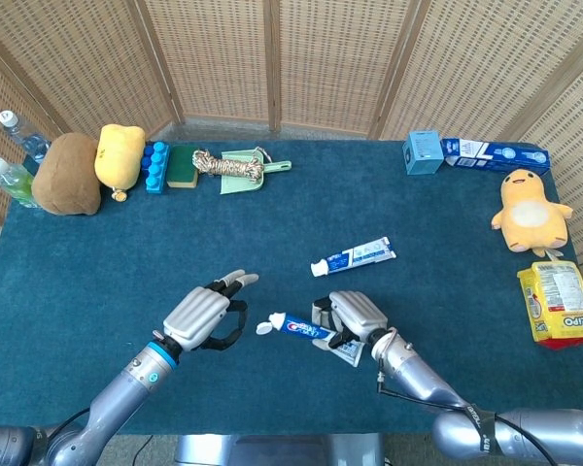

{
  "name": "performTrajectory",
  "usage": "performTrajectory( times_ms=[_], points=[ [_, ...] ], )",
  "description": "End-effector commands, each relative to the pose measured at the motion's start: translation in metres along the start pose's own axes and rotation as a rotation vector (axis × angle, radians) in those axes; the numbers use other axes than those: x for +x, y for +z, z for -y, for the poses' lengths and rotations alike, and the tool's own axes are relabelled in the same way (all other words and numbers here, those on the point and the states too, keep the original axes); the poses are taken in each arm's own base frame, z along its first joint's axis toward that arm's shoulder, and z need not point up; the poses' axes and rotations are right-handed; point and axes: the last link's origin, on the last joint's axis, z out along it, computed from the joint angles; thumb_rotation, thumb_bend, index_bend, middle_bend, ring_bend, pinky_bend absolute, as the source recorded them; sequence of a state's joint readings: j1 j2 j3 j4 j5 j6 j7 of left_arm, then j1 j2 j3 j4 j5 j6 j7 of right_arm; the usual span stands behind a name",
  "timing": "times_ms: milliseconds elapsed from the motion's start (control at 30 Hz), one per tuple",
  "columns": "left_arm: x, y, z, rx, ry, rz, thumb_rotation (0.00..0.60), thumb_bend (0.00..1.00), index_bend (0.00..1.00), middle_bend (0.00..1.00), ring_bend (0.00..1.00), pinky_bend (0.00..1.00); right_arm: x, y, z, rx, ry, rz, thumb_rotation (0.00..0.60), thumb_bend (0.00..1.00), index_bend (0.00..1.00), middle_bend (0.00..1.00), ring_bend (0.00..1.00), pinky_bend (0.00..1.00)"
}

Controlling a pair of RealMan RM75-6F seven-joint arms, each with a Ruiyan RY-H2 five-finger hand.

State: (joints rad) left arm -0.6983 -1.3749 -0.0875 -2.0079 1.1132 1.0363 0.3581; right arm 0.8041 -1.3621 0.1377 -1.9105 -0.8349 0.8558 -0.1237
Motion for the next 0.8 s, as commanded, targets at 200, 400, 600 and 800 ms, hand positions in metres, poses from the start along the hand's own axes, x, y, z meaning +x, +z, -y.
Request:
performTrajectory(
  times_ms=[200,400,600,800],
  points=[
    [-0.001,0.0,-0.004,-0.013,-0.008,-0.003,0.6,0.38,0.56,0.1,0.07,0.23,0.0,0.001,0.004,-0.002,-0.008,-0.013,0.6,0.56,0.88,0.74,0.71,0.76],
    [0.007,-0.006,-0.006,-0.022,-0.017,-0.039,0.6,0.38,0.44,0.08,0.06,0.24,0.003,0.0,0.001,-0.021,-0.021,-0.037,0.6,0.56,0.88,0.74,0.71,0.76],
    [0.027,-0.028,0.008,0.018,-0.005,-0.111,0.6,0.38,0.35,0.07,0.05,0.24,0.009,-0.005,-0.006,-0.036,-0.031,-0.066,0.6,0.57,0.88,0.74,0.71,0.76],
    [0.046,-0.059,0.033,0.11,-0.005,-0.181,0.6,0.38,0.35,0.07,0.04,0.19,0.012,-0.01,-0.015,-0.042,-0.046,-0.068,0.6,0.56,0.88,0.74,0.7,0.74]
  ],
)
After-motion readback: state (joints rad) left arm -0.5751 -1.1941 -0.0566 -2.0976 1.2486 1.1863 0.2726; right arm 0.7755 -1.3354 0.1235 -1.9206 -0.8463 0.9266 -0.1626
